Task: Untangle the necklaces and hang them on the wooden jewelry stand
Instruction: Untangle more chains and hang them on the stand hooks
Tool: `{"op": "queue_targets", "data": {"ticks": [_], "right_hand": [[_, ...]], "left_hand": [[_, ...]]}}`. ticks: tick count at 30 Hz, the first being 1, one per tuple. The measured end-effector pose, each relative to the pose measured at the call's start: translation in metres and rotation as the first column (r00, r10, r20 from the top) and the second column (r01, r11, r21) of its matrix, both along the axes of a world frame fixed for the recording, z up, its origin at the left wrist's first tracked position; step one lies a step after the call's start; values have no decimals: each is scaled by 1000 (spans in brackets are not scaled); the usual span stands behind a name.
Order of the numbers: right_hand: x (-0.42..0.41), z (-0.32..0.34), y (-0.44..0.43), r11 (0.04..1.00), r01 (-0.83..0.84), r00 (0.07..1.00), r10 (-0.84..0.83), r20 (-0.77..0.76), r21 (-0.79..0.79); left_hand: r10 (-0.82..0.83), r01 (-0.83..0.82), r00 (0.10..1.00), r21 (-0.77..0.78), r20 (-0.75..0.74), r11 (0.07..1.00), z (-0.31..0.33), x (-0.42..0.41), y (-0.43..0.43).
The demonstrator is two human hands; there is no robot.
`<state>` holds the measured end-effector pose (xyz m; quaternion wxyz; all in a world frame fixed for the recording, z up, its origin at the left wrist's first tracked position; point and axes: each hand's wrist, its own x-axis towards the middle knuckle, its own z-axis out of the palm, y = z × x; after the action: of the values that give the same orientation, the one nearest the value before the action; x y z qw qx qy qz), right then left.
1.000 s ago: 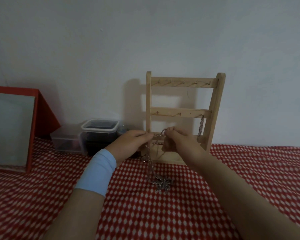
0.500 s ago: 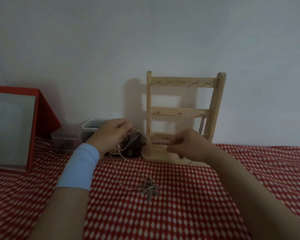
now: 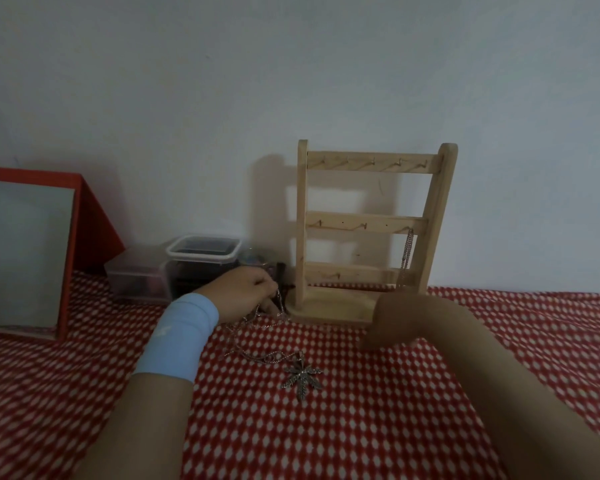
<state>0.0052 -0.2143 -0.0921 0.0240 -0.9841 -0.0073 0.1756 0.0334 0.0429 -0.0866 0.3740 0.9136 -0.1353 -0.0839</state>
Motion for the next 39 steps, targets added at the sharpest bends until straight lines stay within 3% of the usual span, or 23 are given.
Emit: {"op": "queue_targets", "data": {"ticks": [4,9,11,13,17,23,25,27,30,34,39], "right_hand": [[-4,6,3,990,-138,990,139,-7,25],[-12,15,30,905,-238,959,162,231,353],[-10,9,38,791,-179,972,51,228,585],[-9,3,41,629,-65,996,-2,85,775],[-8,-15,41,553,-47,998,70,10,832],[-6,-18,35,352,-25,998,-46,43,936],[-5,-18,34,349,-62,993,-69,91,935],[-4,-18,34,360,-100,988,-74,135,928],[-4,-16,34,369,-121,984,-75,159,921],[-2,-17,32,384,-134,978,-98,185,913],[-1,-16,30,392,-86,978,-142,153,916]], "left_hand": [[-33,33,999,-2,-27,999,-4,-2,-12],[-64,65,998,-81,17,995,4,-10,-23],[-53,58,997,-93,53,994,5,-10,-24],[-29,37,997,-118,73,992,7,-11,-24],[-26,37,998,-170,64,985,9,-13,-27],[48,-31,991,-137,123,990,7,-8,-18],[77,-76,997,-155,-4,985,7,-6,-12],[57,-62,993,-44,-103,997,6,-5,-9],[-10,13,1000,175,-19,984,6,-4,-12],[-129,130,991,-50,18,990,5,-9,-28],[-81,85,988,-24,128,996,-1,-13,-39]]}}
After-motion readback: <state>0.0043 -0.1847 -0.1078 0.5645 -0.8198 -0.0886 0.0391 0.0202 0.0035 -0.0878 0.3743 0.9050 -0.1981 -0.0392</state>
